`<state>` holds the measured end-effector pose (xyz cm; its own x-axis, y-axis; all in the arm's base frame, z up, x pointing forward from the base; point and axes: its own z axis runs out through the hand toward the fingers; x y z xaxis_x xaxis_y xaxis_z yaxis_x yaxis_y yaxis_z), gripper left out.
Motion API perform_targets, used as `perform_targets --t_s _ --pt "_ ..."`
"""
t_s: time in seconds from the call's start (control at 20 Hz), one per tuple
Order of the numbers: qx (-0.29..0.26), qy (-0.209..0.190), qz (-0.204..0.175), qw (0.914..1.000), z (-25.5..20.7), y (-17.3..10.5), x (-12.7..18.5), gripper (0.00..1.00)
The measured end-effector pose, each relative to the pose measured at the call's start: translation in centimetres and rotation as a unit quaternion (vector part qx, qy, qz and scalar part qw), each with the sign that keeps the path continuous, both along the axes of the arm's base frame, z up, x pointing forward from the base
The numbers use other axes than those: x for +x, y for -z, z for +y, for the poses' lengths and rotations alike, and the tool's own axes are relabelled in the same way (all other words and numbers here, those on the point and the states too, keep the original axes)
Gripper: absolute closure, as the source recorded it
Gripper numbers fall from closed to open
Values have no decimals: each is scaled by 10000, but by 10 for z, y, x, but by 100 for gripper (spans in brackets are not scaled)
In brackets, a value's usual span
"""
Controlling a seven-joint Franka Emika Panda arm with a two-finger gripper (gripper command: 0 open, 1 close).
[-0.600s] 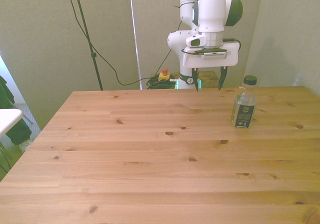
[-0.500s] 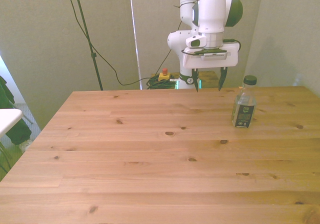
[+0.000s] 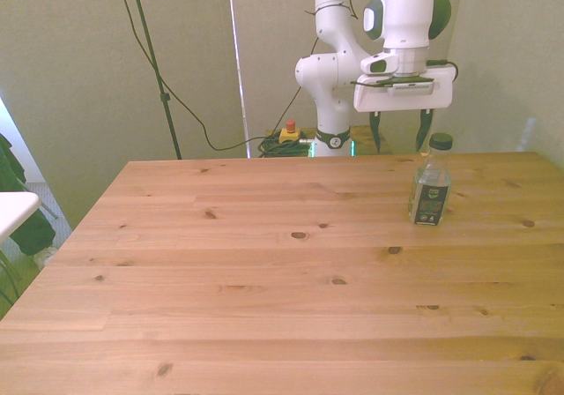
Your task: Knock down the bottle
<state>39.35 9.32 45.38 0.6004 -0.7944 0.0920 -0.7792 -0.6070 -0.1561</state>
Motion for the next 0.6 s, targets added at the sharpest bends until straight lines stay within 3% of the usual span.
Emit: perform_targets --t_s 0.25,0.6 --pt "66 391 -132 9991 27 -20 8 100" --pt "42 618 55 9981 41 -31 31 100"
